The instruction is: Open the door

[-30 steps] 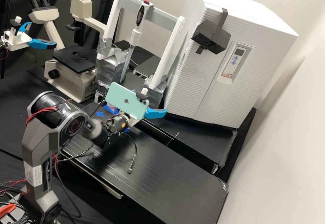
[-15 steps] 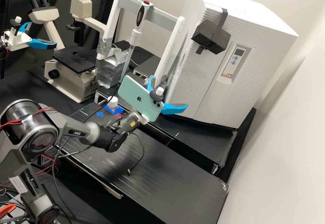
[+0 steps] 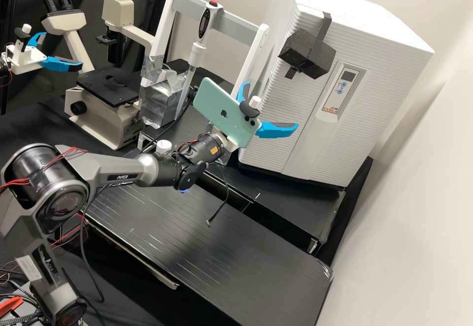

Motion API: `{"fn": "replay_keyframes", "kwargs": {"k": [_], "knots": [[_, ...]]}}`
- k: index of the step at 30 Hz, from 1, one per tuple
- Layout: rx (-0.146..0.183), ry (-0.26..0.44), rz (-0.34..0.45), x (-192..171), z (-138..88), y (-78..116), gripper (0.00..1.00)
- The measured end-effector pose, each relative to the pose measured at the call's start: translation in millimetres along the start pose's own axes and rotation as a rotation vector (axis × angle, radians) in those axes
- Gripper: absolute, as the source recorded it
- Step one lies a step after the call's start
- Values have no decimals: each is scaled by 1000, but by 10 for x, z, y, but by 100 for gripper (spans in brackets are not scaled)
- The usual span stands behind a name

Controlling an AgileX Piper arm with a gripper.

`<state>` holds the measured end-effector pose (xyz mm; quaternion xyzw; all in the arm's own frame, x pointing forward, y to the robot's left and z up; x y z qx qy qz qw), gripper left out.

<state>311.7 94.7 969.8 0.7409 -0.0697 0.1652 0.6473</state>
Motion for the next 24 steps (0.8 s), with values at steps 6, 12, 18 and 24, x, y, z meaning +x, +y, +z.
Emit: {"fn": "replay_keyframes", "kwargs": {"k": [6,12,18,24], "knots": [[-32,13,5,101,-55,13,0],[-28,13,2,170,-46,-7,0],[-25,-6,-7,215,-19,-20,0],[-25,-1,-2,256,-28,-11,0]]}}
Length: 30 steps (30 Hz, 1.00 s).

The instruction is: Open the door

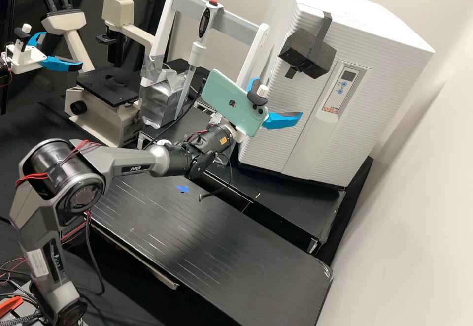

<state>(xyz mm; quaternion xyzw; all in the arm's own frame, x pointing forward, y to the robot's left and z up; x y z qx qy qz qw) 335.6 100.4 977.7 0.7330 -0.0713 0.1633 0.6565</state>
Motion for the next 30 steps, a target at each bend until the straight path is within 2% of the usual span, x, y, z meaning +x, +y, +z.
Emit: {"fn": "replay_keyframes", "kwargs": {"k": [5,14,30], "knots": [[4,-3,2,25,8,-1,0],[-25,-5,1,32,1,4,0],[-34,-22,-15,69,87,-60,0]]}}
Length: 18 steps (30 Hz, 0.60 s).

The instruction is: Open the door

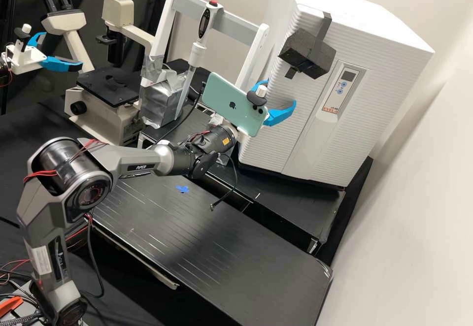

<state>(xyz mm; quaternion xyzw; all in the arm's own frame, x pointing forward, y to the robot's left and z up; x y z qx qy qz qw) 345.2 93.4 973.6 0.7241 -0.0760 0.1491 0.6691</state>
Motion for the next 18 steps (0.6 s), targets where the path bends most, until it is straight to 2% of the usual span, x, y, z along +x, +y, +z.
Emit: {"fn": "replay_keyframes", "kwargs": {"k": [5,18], "knots": [[-16,15,-4,0,-14,-4,0],[-29,30,-11,-25,19,-10,0]]}}
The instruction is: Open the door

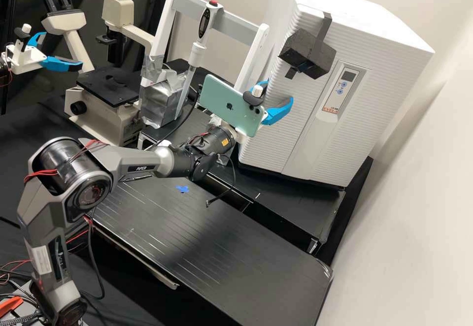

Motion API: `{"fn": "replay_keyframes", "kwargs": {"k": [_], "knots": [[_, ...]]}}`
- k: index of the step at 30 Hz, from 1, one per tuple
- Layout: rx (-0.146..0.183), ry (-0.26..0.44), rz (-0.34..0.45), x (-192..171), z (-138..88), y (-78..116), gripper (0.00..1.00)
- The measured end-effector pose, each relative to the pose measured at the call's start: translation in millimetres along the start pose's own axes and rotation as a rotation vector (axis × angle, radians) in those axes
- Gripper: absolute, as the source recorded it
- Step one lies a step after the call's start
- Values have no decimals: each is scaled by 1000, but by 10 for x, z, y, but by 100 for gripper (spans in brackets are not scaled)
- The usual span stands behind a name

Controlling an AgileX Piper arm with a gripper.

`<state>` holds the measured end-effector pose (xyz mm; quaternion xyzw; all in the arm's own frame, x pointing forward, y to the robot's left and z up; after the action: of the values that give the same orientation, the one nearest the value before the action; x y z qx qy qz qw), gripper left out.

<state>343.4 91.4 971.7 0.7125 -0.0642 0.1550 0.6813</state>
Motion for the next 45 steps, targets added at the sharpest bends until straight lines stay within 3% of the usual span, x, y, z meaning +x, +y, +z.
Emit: {"fn": "replay_keyframes", "kwargs": {"k": [13,24,29,36,45], "knots": [[8,21,-16,-55,105,80,0],[-54,69,-30,-163,218,244,0],[-54,78,-25,-193,250,248,0],[19,86,10,-420,366,337,0],[70,47,105,-817,558,477,0]]}}
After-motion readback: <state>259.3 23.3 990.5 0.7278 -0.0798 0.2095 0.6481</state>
